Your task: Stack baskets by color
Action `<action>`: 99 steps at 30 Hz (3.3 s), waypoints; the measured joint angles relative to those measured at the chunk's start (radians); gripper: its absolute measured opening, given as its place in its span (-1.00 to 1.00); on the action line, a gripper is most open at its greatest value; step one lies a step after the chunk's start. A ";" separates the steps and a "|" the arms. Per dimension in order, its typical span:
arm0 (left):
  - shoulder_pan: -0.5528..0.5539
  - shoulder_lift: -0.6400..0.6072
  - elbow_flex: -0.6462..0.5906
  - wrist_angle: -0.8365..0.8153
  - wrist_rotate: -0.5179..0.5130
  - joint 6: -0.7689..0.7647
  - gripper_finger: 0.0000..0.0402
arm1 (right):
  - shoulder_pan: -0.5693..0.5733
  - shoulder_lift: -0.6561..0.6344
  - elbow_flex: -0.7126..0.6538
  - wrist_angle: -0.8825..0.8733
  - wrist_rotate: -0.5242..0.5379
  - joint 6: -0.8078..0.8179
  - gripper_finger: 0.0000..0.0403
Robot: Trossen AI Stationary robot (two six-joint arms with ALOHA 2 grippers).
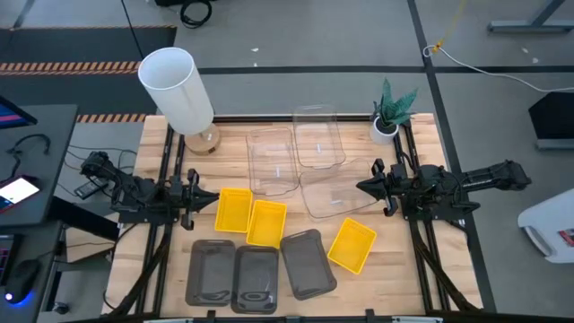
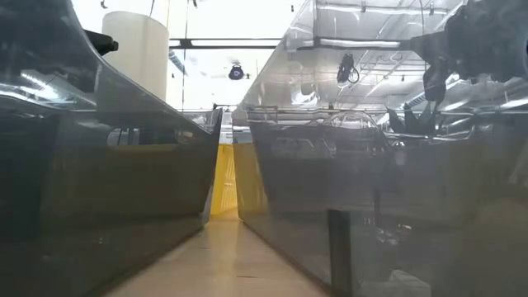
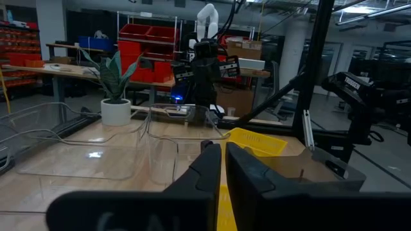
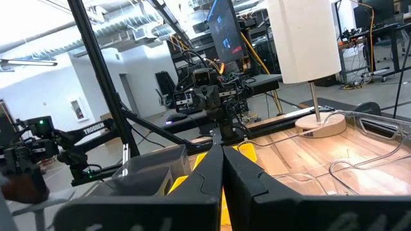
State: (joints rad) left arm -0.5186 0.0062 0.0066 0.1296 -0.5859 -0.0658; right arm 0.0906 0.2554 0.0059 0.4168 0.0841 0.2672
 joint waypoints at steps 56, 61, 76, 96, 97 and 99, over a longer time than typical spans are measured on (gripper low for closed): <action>0.000 0.000 0.000 0.000 0.000 0.000 -0.87 | -0.024 0.501 0.409 -0.315 0.256 0.276 -0.75; 0.000 0.000 0.000 0.000 0.000 0.000 -0.84 | -0.034 0.623 0.528 -0.453 0.255 0.324 -0.60; 0.000 0.000 0.000 0.000 0.000 0.000 -0.86 | -0.033 1.020 0.851 -0.734 0.125 0.385 -0.51; 0.000 0.000 0.000 0.000 0.000 0.000 -0.87 | 0.019 1.455 1.376 -1.246 0.072 0.406 -0.19; 0.000 0.000 0.000 0.000 0.000 0.000 -0.86 | 0.019 1.472 1.401 -1.271 0.072 0.428 -0.14; 0.000 0.000 0.000 -0.001 0.000 0.000 -0.85 | 0.018 1.512 1.442 -1.311 0.073 0.453 -0.08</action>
State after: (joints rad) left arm -0.5182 0.0063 0.0066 0.1291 -0.5859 -0.0660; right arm 0.1089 1.7670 1.4477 -0.8943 0.1570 0.7205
